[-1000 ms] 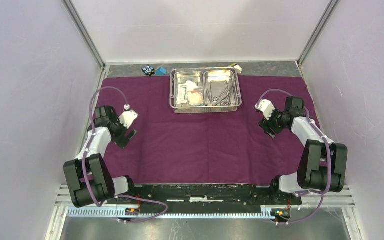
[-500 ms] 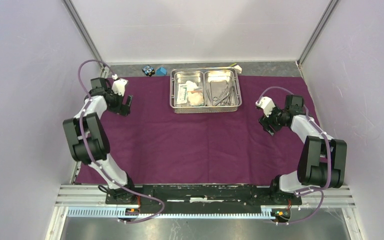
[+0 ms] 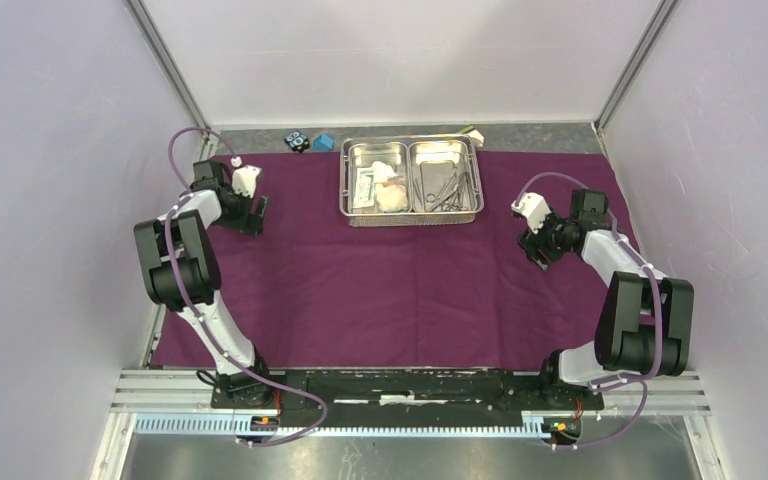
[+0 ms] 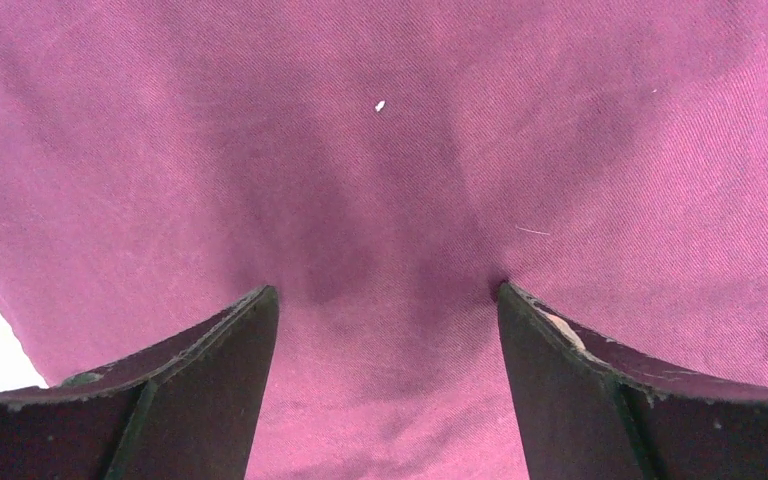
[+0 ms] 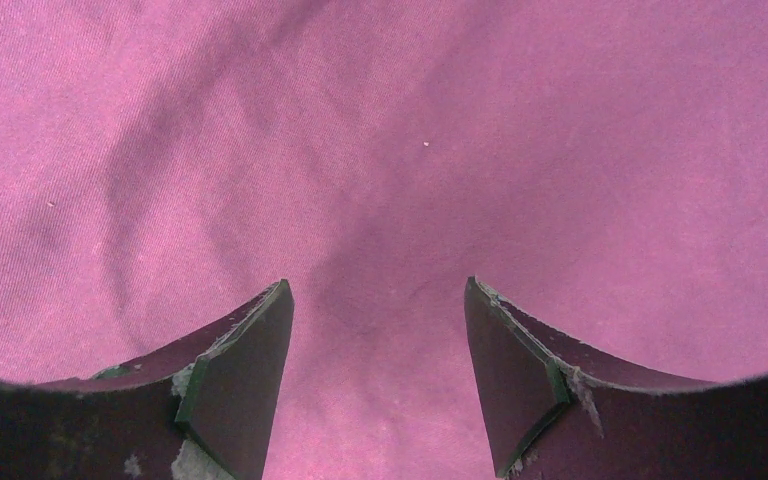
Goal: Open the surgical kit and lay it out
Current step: Smooth out the surgical kit at the center of the board.
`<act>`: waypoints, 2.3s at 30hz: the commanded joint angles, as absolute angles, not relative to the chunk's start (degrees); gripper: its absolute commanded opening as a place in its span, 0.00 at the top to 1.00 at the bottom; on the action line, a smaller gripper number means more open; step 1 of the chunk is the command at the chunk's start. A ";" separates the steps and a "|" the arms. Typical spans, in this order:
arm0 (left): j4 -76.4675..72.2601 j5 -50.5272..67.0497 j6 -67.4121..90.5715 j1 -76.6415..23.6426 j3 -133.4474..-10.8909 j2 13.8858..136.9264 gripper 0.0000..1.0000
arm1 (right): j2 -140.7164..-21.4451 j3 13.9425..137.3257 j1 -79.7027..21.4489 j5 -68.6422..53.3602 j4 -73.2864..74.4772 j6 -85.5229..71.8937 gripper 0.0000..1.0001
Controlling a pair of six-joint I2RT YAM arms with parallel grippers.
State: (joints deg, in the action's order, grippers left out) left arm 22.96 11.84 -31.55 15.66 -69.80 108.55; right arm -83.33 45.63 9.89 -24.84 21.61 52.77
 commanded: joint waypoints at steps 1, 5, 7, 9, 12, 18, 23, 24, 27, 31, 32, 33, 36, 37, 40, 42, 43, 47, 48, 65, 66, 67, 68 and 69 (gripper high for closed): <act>19.47 0.63 -36.44 15.82 -65.35 110.64 0.16 | -83.25 45.54 10.10 -25.95 20.48 53.00 0.30; 18.96 -2.33 -38.34 16.23 -63.51 111.22 0.22 | -83.30 44.94 10.11 -25.35 20.40 53.30 0.30; 18.30 -2.68 -39.04 17.13 -62.75 111.52 0.23 | -83.04 44.42 10.11 -24.84 20.19 53.60 0.30; 18.50 -2.52 -39.52 18.19 -62.43 111.92 0.24 | -82.82 44.06 10.14 -24.48 19.97 53.79 0.30; 18.39 -2.12 -40.38 19.52 -61.48 112.01 0.24 | -82.89 44.03 10.12 -24.33 19.96 53.87 0.30; 16.85 -1.75 -41.62 20.09 -57.79 111.28 0.25 | -83.69 44.82 10.15 -23.92 19.52 53.44 0.30; 15.82 -1.55 -42.34 20.89 -55.01 110.57 0.25 | -84.02 45.48 10.17 -23.73 19.58 53.35 0.30; 15.74 -1.41 -42.42 20.96 -54.62 110.51 0.25 | -84.22 45.68 10.14 -23.64 19.60 53.27 0.30; 15.56 -1.20 -42.38 21.36 -53.63 110.51 0.25 | -84.48 46.61 10.19 -23.62 19.73 53.02 0.30; 17.48 2.09 -40.00 21.67 -55.04 108.33 0.23 | -84.08 48.11 10.19 -24.17 19.93 52.24 0.30; 18.35 3.38 -38.82 21.77 -55.96 107.37 0.20 | -83.94 48.52 10.20 -24.46 19.99 51.89 0.30; 19.06 4.39 -37.87 21.88 -56.78 106.45 0.18 | -83.71 48.72 10.20 -24.66 19.99 51.64 0.30; 20.85 8.55 -34.42 21.88 -59.97 102.94 0.14 | -83.43 49.39 10.20 -25.57 20.31 51.00 0.30; 20.76 10.06 -32.92 21.88 -60.91 101.70 0.13 | -83.37 49.55 10.20 -25.70 20.28 50.83 0.30; 19.76 14.52 -28.04 21.80 -64.69 99.71 0.10 | -83.69 49.48 10.18 -26.09 19.74 50.18 0.30; 19.43 17.14 -24.46 21.46 -68.16 100.47 0.08 | -84.17 49.53 10.20 -26.47 19.45 49.77 0.29; 19.42 17.69 -22.92 21.07 -70.48 101.79 0.08 | -84.42 49.57 10.19 -26.66 19.41 49.51 0.29; 20.87 16.04 -20.10 18.33 -80.63 109.11 0.08 | -85.04 49.79 10.19 -26.98 19.17 49.06 0.29; 20.99 15.71 -19.50 17.80 -82.71 111.00 0.08 | -85.07 49.74 10.20 -27.02 19.05 49.04 0.29; 25.61 0.75 -22.13 13.06 -103.31 132.66 0.12 | -85.27 47.26 10.45 -24.73 17.04 49.22 0.29; 25.18 -0.52 -22.82 13.07 -102.71 132.70 0.12 | -85.33 47.36 10.54 -24.65 17.00 49.22 0.29; 24.70 -2.17 -23.67 13.09 -101.76 132.71 0.12 | -85.40 47.59 10.62 -24.67 17.07 49.22 0.29; 23.80 -3.08 -24.36 13.16 -100.82 132.55 0.12 | -85.45 47.77 10.63 -24.62 17.14 49.22 0.29; 23.02 -4.16 -25.03 13.20 -99.62 132.39 0.12 | -85.51 47.94 10.63 -24.59 17.22 49.22 0.29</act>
State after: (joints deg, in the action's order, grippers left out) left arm 23.88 4.36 -20.80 12.95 -102.56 130.74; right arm -85.27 47.46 10.20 -24.86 18.76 49.30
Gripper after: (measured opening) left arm 0.883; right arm 0.706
